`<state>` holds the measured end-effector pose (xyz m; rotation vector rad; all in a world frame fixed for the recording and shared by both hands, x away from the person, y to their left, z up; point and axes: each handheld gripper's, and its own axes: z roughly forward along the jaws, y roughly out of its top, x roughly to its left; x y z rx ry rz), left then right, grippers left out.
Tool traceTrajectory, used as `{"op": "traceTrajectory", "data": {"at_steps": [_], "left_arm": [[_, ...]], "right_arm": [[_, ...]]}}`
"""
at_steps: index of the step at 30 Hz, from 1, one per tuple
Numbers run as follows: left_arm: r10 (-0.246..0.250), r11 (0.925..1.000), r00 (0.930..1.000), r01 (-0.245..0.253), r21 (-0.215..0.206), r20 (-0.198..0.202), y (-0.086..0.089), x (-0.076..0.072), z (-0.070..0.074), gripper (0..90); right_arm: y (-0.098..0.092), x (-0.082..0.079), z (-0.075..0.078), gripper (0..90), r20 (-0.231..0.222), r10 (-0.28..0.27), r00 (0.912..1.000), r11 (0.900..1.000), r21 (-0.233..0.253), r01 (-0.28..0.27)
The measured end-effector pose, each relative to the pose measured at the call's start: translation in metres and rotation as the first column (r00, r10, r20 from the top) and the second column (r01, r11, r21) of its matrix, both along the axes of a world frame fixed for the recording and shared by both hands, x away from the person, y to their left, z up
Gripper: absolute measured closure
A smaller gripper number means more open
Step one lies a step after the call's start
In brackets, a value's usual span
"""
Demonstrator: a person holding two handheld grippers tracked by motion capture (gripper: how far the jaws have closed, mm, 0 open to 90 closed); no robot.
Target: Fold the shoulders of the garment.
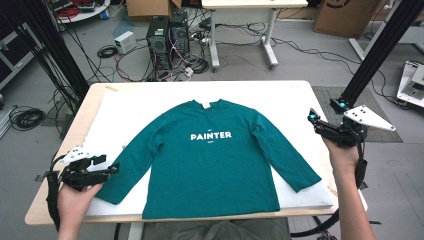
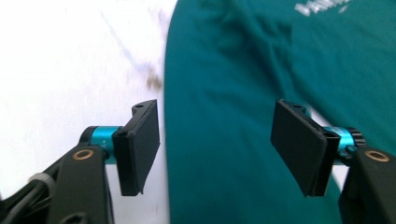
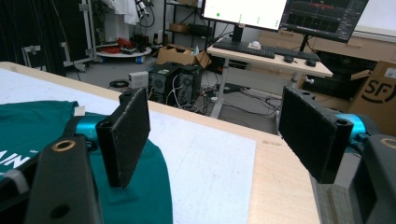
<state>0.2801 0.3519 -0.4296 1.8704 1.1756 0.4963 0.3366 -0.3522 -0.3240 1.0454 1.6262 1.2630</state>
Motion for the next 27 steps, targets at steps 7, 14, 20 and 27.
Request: {"op": "traceTrajectory", "data": {"at_steps": [7,14,20,27], "left_arm": [[0.047,0.9988,0.9958,-0.046,0.014,-0.079,0.014,-0.018,-0.011,35.8],[0.095,0.9955,0.9888,-0.094,0.009,-0.115,0.027,-0.041,-0.015,40.5],[0.118,0.993,0.9843,-0.115,0.027,-0.132,0.028,-0.048,-0.016,49.8],[0.147,0.9877,0.9826,-0.14,0.07,-0.113,0.014,-0.059,-0.016,69.0]], "right_arm": [[-0.001,0.001,0.0,25.8,-0.003,0.0,1.0,1.0,-0.004,0.0],[0.0,0.0,0.0,25.8,-0.005,-0.004,1.0,1.0,-0.008,0.004],[0.0,-0.001,0.0,25.9,-0.007,-0.005,1.0,1.0,-0.008,0.005],[0.0,-0.001,-0.001,25.9,-0.011,-0.009,0.9999,1.0,-0.006,0.009]]}}
